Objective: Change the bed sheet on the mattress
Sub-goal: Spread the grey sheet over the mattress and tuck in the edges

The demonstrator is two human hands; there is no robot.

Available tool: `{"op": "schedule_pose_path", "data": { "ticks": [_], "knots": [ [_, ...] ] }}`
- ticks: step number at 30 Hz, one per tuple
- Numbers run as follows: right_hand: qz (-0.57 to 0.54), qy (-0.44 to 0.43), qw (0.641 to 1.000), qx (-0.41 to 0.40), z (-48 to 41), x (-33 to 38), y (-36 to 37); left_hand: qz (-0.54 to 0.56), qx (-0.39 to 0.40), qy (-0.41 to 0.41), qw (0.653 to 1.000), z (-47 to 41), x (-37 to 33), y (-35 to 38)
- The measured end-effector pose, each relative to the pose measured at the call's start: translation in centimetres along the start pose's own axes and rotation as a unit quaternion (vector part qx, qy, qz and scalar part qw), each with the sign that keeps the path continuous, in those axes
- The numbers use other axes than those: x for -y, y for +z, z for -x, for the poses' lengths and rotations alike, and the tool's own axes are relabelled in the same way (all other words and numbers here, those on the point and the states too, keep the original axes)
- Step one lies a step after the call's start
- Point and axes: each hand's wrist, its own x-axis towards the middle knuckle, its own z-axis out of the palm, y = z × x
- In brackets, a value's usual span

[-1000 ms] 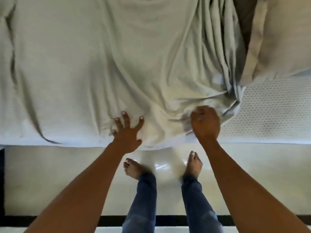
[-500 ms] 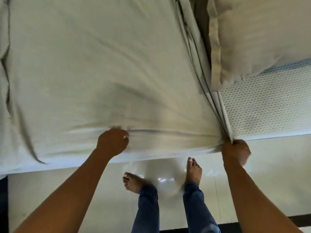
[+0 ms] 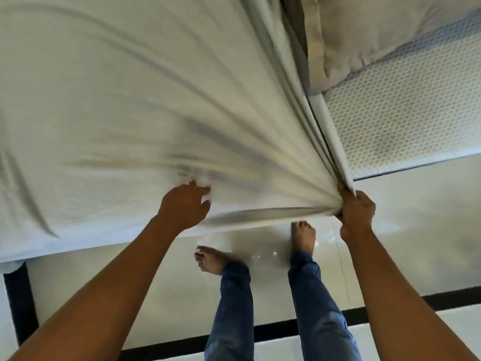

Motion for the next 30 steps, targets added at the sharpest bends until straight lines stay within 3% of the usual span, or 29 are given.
{"op": "schedule_pose_path", "data": {
  "ticks": [2,5,8,12,14,16,19,22,24,27,30],
  "knots": [
    [0.114,-0.011,0.990,-0.078,-0.9,-2.3,-2.4,-0.019,0.005,0.012,1.000,0.3,-0.6,-0.2],
    [0.234,0.006,0.966,-0.114,-0.9,-5.0,-4.9,-0.032,0.005,0.030,0.999,1.2,-1.4,-0.5],
    [0.215,0.016,0.973,-0.089,-1.5,-5.6,-6.0,-0.053,0.000,0.041,0.998,1.9,-2.7,-1.2],
    [0.070,-0.030,0.996,0.052,-1.9,-1.6,-4.4,-0.033,-0.073,0.066,0.995,1.1,-5.3,-1.5],
    [0.105,-0.084,0.988,0.073,-2.0,0.4,-2.9,-0.007,-0.118,0.073,0.990,0.7,-7.3,-1.3],
    [0.219,-0.156,0.960,0.077,-2.6,1.3,-1.6,0.025,-0.155,0.080,0.984,0.3,-9.4,-1.2],
    [0.303,-0.188,0.934,0.022,-3.4,1.5,-2.4,0.048,-0.184,0.102,0.976,-0.6,-11.2,-1.2],
    [0.289,-0.078,0.944,-0.140,-5.5,0.3,-7.5,0.040,-0.162,0.109,0.980,-1.3,-11.2,-0.9],
    [0.295,0.001,0.935,-0.195,-6.2,-0.7,-10.4,0.030,-0.129,0.109,0.985,-1.6,-10.7,-0.5],
    [0.285,0.011,0.944,-0.166,-6.4,-0.3,-9.4,0.009,-0.106,0.099,0.989,-1.7,-10.3,0.2],
    [0.191,-0.097,0.972,-0.093,-5.9,1.5,-5.2,0.009,-0.115,0.098,0.988,-1.7,-10.7,0.6]
  ]
}}
